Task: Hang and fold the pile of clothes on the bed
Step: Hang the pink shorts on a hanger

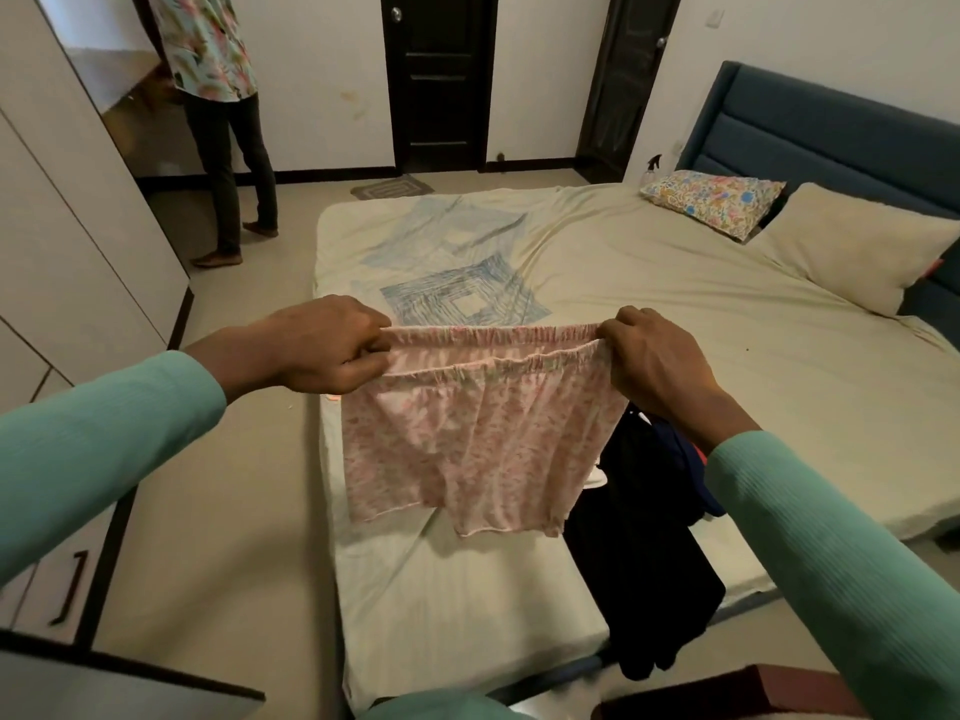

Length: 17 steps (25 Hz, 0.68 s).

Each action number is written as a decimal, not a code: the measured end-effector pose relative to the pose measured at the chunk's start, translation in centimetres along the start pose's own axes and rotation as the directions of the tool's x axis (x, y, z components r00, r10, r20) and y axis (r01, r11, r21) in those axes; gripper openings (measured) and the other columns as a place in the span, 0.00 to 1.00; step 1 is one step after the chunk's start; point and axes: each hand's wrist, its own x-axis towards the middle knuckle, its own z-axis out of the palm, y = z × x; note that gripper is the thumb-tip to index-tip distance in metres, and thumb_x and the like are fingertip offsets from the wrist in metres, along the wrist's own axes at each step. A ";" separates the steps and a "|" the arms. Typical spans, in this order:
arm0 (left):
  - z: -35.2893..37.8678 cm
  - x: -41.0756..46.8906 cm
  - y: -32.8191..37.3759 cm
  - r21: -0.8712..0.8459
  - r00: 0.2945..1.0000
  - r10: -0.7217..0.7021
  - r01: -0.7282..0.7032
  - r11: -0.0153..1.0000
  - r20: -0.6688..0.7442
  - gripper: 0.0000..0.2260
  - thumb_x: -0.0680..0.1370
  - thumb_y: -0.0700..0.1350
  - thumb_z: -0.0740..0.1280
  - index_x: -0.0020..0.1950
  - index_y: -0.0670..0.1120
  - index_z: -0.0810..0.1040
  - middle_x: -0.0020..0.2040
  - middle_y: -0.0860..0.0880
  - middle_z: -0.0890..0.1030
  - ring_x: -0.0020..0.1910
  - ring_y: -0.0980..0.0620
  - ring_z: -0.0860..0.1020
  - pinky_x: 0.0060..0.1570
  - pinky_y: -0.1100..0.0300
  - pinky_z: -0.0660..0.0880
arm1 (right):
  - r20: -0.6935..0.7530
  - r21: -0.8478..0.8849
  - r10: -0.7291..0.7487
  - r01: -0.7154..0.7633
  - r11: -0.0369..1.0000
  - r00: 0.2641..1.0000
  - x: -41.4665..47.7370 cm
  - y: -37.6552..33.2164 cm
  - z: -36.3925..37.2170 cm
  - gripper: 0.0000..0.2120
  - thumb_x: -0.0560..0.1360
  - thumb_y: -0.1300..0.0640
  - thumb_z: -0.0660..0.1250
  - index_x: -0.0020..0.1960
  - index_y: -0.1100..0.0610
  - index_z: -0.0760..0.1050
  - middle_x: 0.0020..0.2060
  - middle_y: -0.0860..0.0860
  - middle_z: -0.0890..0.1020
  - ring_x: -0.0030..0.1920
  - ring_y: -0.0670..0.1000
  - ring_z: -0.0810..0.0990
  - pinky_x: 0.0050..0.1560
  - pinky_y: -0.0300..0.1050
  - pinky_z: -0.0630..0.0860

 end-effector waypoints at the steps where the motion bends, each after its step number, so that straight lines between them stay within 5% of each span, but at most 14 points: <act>1: -0.1 -0.1 -0.2 0.006 0.997 -0.071 0.071 0.997 -0.033 0.31 0.79 0.71 0.52 0.41 0.47 0.80 0.34 0.52 0.76 0.32 0.53 0.73 0.36 0.50 0.74 | -0.006 0.003 0.002 -0.002 1.000 1.000 -0.1 0.3 -0.3 0.15 0.77 0.55 0.58 0.53 0.58 0.81 0.46 0.56 0.79 0.48 0.61 0.77 0.41 0.55 0.76; 3: -0.8 -0.3 -0.7 -0.048 0.967 -0.206 0.202 0.978 -0.148 0.38 0.72 0.82 0.50 0.36 0.49 0.78 0.30 0.52 0.76 0.28 0.53 0.74 0.31 0.51 0.74 | -0.002 0.037 0.031 -0.031 0.999 1.000 -0.6 1.3 -0.6 0.21 0.75 0.48 0.52 0.46 0.57 0.80 0.42 0.56 0.78 0.47 0.61 0.76 0.41 0.54 0.74; 5: -1.8 -0.4 -1.0 -0.307 0.923 -0.320 0.248 0.919 -0.213 0.35 0.68 0.84 0.54 0.39 0.55 0.81 0.32 0.55 0.80 0.29 0.54 0.79 0.30 0.56 0.76 | 0.038 0.145 0.116 -0.121 0.982 0.992 -0.7 2.2 -0.9 0.23 0.76 0.42 0.50 0.40 0.57 0.76 0.38 0.55 0.76 0.44 0.60 0.76 0.40 0.54 0.72; 8: -2.8 -0.2 -0.6 -0.620 0.889 -0.425 0.238 0.748 -0.171 0.38 0.64 0.82 0.65 0.49 0.49 0.86 0.39 0.53 0.86 0.33 0.56 0.85 0.34 0.59 0.83 | 0.022 0.325 0.145 -0.144 0.935 0.989 0.1 3.0 -1.2 0.33 0.79 0.30 0.55 0.34 0.59 0.71 0.31 0.55 0.74 0.34 0.57 0.74 0.35 0.55 0.69; 10: -2.8 0.2 -0.4 -0.572 0.892 -0.406 0.231 0.787 -0.198 0.35 0.67 0.78 0.67 0.50 0.47 0.86 0.40 0.51 0.85 0.33 0.55 0.84 0.36 0.53 0.84 | -0.027 0.449 0.150 -0.122 0.885 0.988 0.5 3.8 -1.5 0.31 0.77 0.30 0.62 0.35 0.58 0.74 0.29 0.55 0.75 0.31 0.54 0.73 0.33 0.53 0.67; 13: -3.6 0.1 -0.4 -0.476 0.915 -0.348 0.219 0.851 -0.201 0.32 0.69 0.77 0.67 0.52 0.50 0.86 0.42 0.53 0.85 0.37 0.54 0.83 0.38 0.47 0.83 | -0.005 0.696 0.250 -0.176 0.697 0.968 0.5 5.1 -1.7 0.16 0.79 0.45 0.72 0.41 0.57 0.82 0.31 0.55 0.79 0.32 0.50 0.74 0.34 0.47 0.68; 15: -4.4 0.0 -0.5 -0.345 0.955 -0.277 0.226 0.911 -0.106 0.38 0.68 0.82 0.59 0.53 0.52 0.86 0.42 0.55 0.84 0.39 0.55 0.82 0.40 0.49 0.82 | -0.017 0.671 0.236 -0.164 0.723 0.972 0.3 5.4 -1.5 0.07 0.80 0.53 0.73 0.49 0.56 0.85 0.37 0.53 0.84 0.38 0.49 0.80 0.38 0.43 0.72; 17: -4.8 0.5 0.0 -0.163 0.970 -0.244 0.244 0.956 0.019 0.38 0.69 0.80 0.56 0.55 0.51 0.86 0.44 0.55 0.83 0.42 0.57 0.80 0.42 0.52 0.80 | -0.036 0.577 0.169 -0.118 0.808 0.985 0.0 5.4 -1.0 0.07 0.80 0.62 0.70 0.55 0.56 0.86 0.44 0.50 0.87 0.47 0.50 0.84 0.44 0.43 0.77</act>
